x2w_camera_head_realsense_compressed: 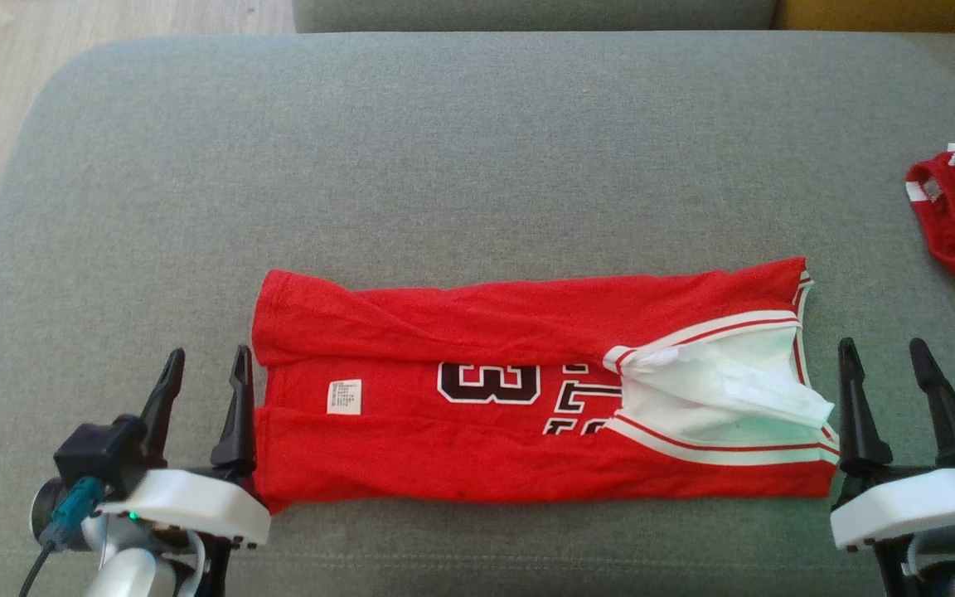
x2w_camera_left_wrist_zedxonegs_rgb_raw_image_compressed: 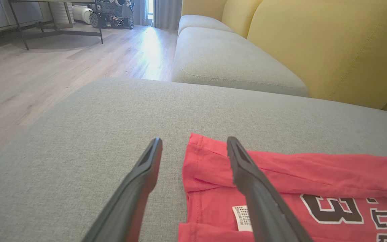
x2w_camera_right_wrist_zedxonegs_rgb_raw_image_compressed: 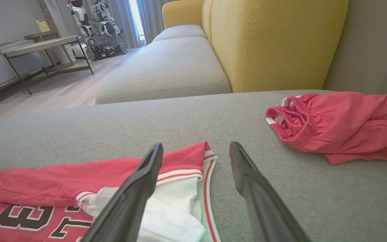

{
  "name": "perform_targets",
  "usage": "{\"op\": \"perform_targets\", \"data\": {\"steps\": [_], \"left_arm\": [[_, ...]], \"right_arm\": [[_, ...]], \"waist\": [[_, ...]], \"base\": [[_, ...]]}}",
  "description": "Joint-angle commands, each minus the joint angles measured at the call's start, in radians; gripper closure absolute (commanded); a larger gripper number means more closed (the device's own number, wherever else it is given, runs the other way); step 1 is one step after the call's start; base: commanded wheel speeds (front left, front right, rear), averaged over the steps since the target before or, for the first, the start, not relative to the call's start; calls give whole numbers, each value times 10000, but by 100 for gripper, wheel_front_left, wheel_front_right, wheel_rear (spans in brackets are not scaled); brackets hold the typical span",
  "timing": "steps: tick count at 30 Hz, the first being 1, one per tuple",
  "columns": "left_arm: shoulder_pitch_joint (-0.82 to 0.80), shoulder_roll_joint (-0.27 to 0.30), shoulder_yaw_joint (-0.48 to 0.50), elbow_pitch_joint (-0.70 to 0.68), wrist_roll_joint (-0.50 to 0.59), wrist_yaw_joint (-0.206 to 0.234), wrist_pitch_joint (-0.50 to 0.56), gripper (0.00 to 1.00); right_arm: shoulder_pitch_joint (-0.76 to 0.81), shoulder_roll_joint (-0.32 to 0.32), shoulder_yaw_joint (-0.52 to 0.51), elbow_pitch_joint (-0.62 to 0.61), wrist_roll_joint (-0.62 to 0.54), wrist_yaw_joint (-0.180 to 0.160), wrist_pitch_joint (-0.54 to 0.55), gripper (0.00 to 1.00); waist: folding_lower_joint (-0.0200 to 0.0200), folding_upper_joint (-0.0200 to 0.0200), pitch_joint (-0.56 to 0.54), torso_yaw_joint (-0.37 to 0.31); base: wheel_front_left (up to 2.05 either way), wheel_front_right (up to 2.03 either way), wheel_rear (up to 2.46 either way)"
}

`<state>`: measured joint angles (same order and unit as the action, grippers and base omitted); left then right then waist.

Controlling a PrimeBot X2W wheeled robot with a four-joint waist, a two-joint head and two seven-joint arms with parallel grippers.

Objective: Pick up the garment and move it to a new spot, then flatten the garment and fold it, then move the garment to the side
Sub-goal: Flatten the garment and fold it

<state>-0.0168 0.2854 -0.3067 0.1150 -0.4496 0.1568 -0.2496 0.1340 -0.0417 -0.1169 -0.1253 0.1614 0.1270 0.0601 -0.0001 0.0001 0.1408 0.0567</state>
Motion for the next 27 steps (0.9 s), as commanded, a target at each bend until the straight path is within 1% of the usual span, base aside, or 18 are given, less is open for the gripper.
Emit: {"op": "perform_targets", "data": {"steps": [1,9,12,17,18,27], "left_arm": [[-255,124,511,-208,123,-97,-121,0],[-339,-9,569,-128,250,-252,-122,0],[-486,-59,557,-131,323,-317,-122,0],[-866,-204,469,-105,483,-439,-122,0],[-866,-204,469,-105,483,-439,-122,0],[-1533,-651,552,66,700,-882,-122,0]], "right_arm": [[-196,-86,163,-279,-8,37,-102,0],[-256,-85,43,-100,115,37,27,0],[-352,-85,-28,85,66,37,344,0],[-651,-97,-53,418,-383,37,1207,0],[-651,-97,-53,418,-383,37,1207,0],[-1326,-404,-92,598,-996,37,3430,0]], "waist": [[1,-1,-10,3],[1,-1,47,62],[1,-1,193,156],[1,-1,623,419],[1,-1,623,419],[1,-1,1476,777]], "base": [[0,0,0],[0,0,0],[0,0,0],[0,0,0],[0,0,0],[0,0,0]]}}
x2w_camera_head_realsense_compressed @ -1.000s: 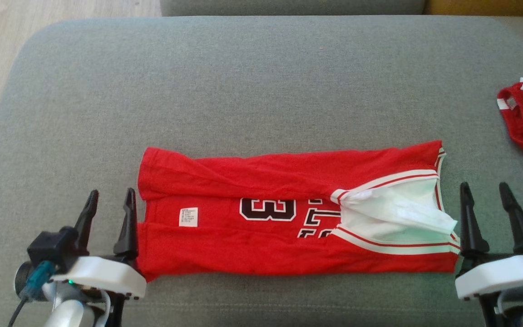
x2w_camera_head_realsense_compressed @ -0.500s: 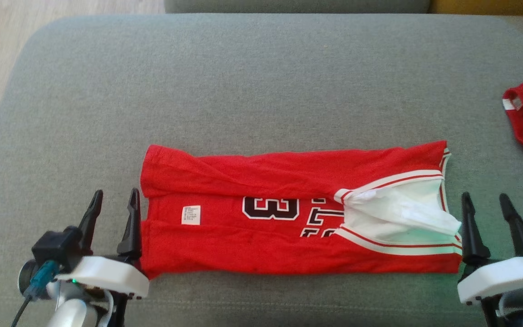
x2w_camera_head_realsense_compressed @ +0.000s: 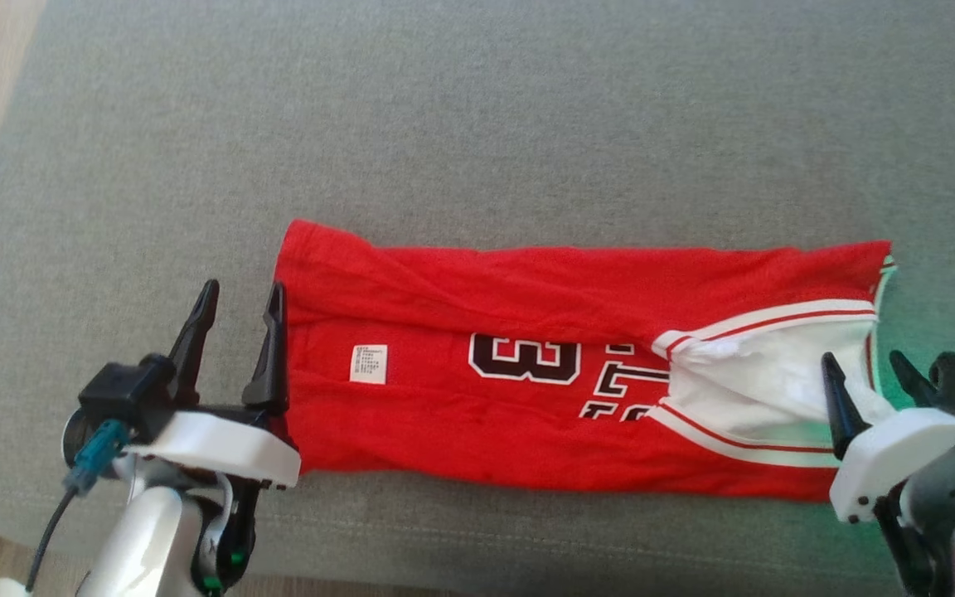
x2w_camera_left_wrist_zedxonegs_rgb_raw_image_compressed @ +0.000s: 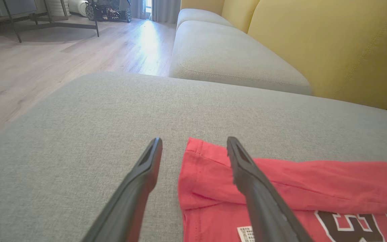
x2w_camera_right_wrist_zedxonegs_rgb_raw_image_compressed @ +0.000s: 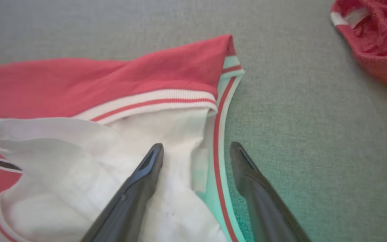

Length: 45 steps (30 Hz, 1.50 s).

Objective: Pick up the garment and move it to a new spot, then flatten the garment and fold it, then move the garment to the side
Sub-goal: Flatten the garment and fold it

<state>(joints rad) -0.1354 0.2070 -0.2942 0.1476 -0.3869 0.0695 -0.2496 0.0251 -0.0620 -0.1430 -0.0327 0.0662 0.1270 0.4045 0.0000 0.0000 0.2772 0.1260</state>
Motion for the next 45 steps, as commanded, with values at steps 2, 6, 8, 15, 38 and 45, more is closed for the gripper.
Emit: {"op": "perform_targets", "data": {"steps": [2,6,8,15,38,45], "left_arm": [[-442,44,477,-219,148,-106,-122,0],[-585,-94,636,-155,299,-303,-122,0],[-638,-155,721,-128,382,-392,-122,0],[-682,-344,1027,-75,656,-638,-122,0],[-456,-657,1636,-98,1244,-1047,-122,0],[-309,-669,1725,-81,1350,-1112,-122,0]], "right_arm": [[-325,-220,92,-340,-138,37,442,0],[-384,-199,-112,-457,-243,37,1235,0],[-359,-178,-151,-495,-188,37,1664,0],[-268,-129,-222,-822,231,37,2431,100],[100,-3,-2147,-1945,466,37,2213,100],[44,34,-1414,-2650,779,37,1808,100]], "waist": [[0,0,219,118],[0,0,384,152],[0,0,431,152],[0,0,469,48],[0,0,136,-442],[0,0,-141,-607]], "base": [[0,0,0],[0,0,0],[0,0,0],[0,0,0],[0,0,0],[0,0,0]]}}
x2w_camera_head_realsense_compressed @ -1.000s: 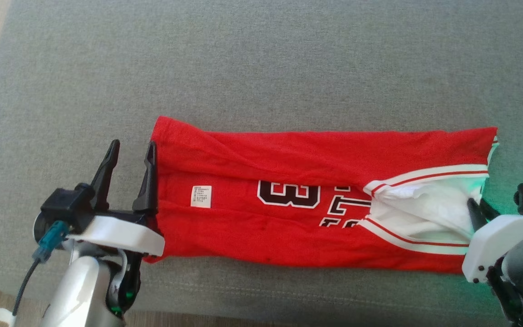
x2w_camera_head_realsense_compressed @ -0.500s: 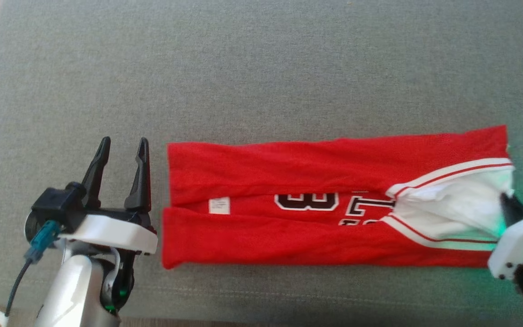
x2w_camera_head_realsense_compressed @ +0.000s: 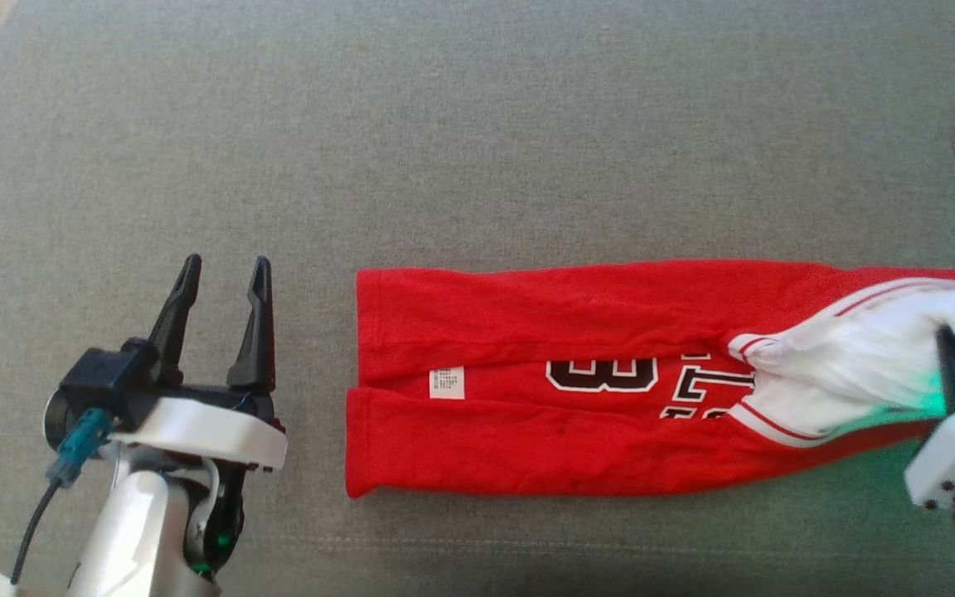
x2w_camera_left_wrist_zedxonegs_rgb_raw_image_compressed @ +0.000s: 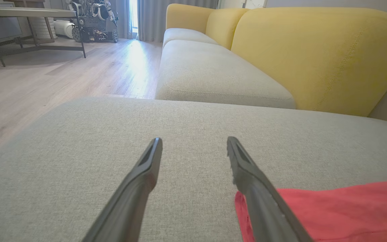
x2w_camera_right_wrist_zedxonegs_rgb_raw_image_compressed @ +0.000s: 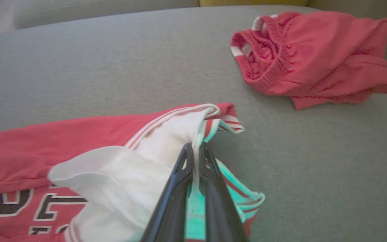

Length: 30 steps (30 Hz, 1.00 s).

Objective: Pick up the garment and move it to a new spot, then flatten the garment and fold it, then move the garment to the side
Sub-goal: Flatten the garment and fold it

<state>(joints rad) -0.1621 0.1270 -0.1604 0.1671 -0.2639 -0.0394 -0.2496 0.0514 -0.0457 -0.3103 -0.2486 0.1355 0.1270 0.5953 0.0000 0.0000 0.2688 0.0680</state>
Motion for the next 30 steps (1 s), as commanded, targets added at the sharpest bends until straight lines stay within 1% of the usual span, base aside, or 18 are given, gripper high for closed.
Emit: {"op": "perform_targets", "data": {"steps": [1,3,4,7,12,15,19,25,30], "left_arm": [[-26,130,386,-264,135,-31,-122,0],[-4,129,374,-249,167,-46,-122,0],[21,128,358,-227,189,-59,-122,0],[92,131,341,-169,210,-65,-122,0],[172,87,216,-88,239,-82,-122,0],[215,42,128,-41,237,-85,-122,0],[215,-9,20,-3,225,-105,-122,0],[210,-19,36,-17,182,-91,-122,0],[156,-58,4,-21,183,-98,-122,0]], "right_arm": [[-228,-121,457,-637,119,37,-152,100],[-221,-105,892,-937,246,37,-235,100],[-234,-88,1376,-1247,437,37,-297,100],[-256,-61,2140,-1578,1045,37,-333,100],[-244,-49,3391,-1496,3069,37,-637,100],[-211,-48,4313,-1095,4183,37,-953,100],[-264,-47,5507,-305,5253,37,-1456,100],[-789,-46,6995,1137,6466,37,-2474,100],[-1709,-46,8382,2489,7197,37,-3356,100]], "waist": [[0,0,-116,-39],[0,0,-221,-48],[0,0,-342,-46],[0,0,-523,-37],[0,0,-748,99],[0,0,-857,250],[0,0,-912,512],[0,0,-820,762],[0,0,-684,890]], "base": [[0,0,0],[0,0,0],[0,0,0],[0,0,0],[0,0,0],[0,0,0],[0,0,0],[0,0,0],[0,0,0]]}}
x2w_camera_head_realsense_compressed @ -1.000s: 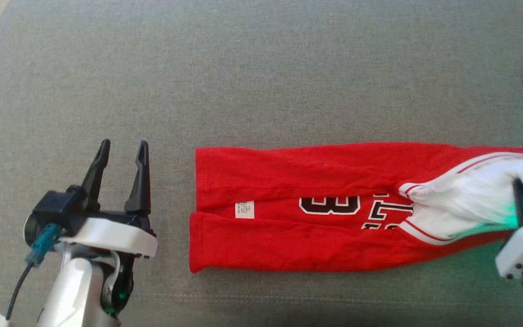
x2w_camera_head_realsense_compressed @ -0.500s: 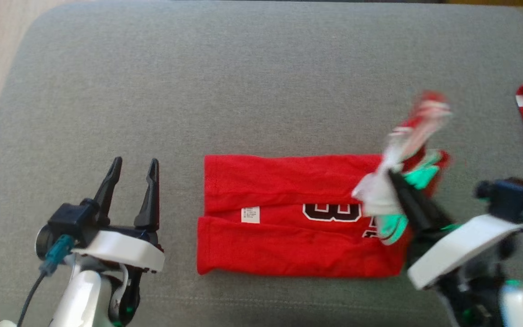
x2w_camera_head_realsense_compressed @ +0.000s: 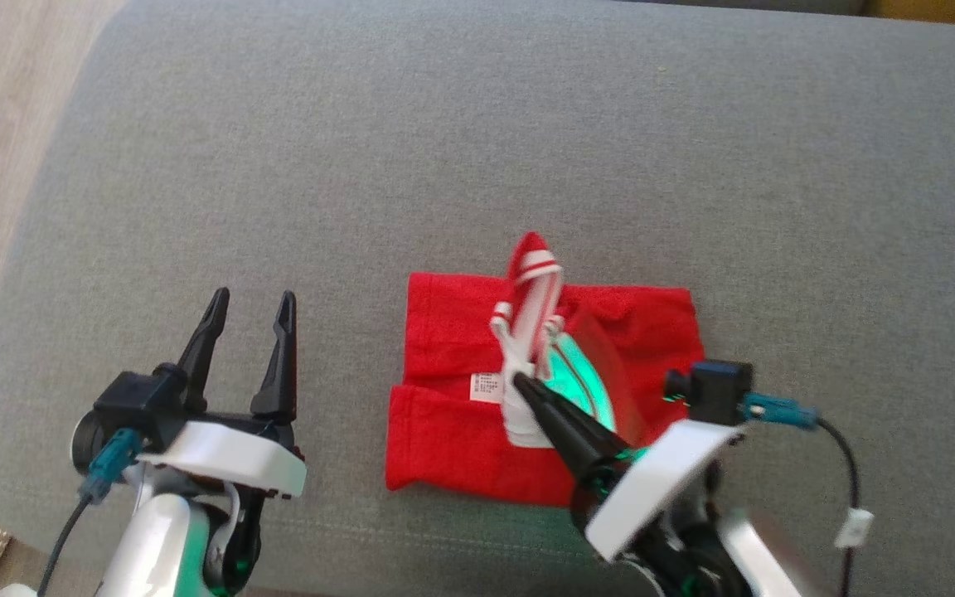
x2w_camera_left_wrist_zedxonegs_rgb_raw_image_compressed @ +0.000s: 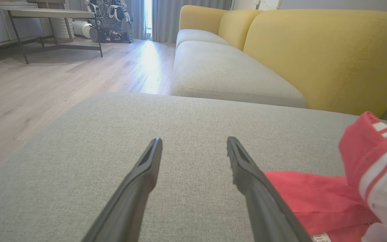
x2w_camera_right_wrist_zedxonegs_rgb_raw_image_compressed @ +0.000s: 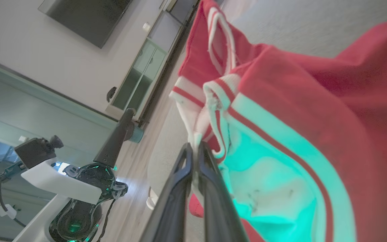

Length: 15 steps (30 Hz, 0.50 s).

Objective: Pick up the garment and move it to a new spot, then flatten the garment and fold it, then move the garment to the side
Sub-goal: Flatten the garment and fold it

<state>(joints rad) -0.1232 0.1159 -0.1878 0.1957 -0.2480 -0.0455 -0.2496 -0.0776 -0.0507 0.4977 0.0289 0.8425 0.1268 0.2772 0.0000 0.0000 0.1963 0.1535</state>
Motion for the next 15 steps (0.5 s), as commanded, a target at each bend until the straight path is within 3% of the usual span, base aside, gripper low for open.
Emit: {"op": "perform_targets", "data": {"steps": [1,11,12,13,14,15], "left_arm": [[-257,41,260,-300,28,-44,-122,0],[-446,-47,165,-231,26,-120,-122,0],[-447,-51,177,-231,27,-119,-122,0],[-447,-52,192,-226,25,-121,-122,0],[-447,-52,207,-219,26,-121,-122,0],[-443,-53,219,-211,30,-121,-122,0]], "right_arm": [[-616,4,541,3,331,39,-358,100],[-2131,4,1832,2381,1180,39,-1721,100],[-2260,4,1955,2526,1220,39,-1819,79],[-2376,4,2068,2626,1277,39,-1932,14],[-2486,4,2186,2703,1315,39,-2038,0],[-2593,4,2304,2759,1316,39,-2142,0]], "waist": [[0,0,64,64],[0,0,263,263],[0,0,278,258],[0,0,288,249],[0,0,288,233],[0,0,282,217]], "base": [[0,0,0],[0,0,0],[0,0,0],[0,0,0],[0,0,0],[0,0,0]]}}
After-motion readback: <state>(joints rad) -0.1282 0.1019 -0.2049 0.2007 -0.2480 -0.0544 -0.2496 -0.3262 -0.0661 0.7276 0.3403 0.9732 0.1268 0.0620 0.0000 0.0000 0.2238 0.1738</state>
